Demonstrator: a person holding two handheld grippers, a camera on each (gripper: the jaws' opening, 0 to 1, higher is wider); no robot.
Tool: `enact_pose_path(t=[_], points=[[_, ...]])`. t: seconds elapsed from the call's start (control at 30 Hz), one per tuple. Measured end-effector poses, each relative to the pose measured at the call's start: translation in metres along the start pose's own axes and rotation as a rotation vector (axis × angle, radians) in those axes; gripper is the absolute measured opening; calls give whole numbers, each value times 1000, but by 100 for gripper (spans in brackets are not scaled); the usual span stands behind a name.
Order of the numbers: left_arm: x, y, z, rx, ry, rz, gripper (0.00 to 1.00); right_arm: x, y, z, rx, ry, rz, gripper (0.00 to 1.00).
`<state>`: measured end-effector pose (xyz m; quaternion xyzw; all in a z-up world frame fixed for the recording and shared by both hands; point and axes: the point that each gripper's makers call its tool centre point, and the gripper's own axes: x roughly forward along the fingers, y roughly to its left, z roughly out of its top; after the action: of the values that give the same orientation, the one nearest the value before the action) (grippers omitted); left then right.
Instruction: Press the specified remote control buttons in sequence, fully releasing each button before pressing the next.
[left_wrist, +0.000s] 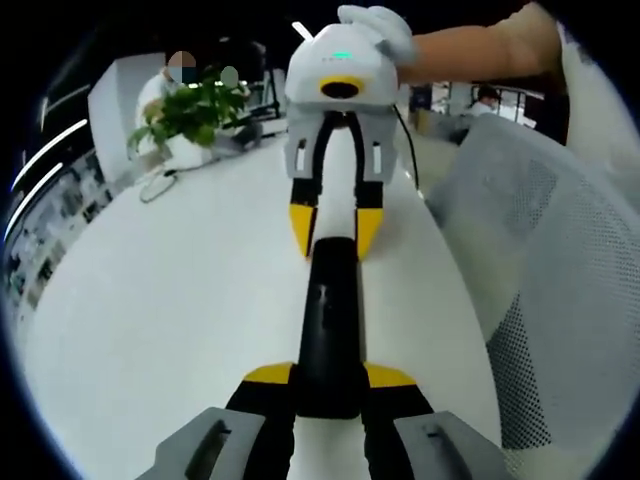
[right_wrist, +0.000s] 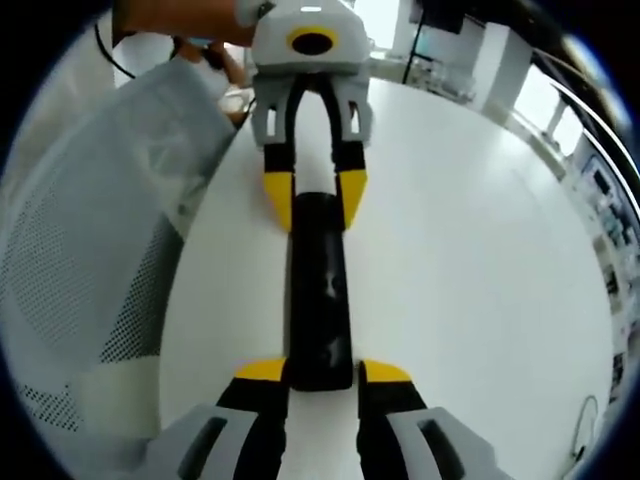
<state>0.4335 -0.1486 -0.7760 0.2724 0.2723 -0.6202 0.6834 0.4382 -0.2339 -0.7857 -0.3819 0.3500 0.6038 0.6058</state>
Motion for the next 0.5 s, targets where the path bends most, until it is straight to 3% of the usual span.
enact_pose_path(t=[0.23, 0.43, 0.5], points=[[0, 1, 0, -5, -7, 0, 24, -6, 3, -10, 7, 30, 9, 27], [0, 2, -1, -4, -10, -2, 24, -15, 4, -13, 32, 32, 18, 19], [0, 2, -1, -4, -11, -2, 24, -18, 7, -12, 45, 26, 32, 10]])
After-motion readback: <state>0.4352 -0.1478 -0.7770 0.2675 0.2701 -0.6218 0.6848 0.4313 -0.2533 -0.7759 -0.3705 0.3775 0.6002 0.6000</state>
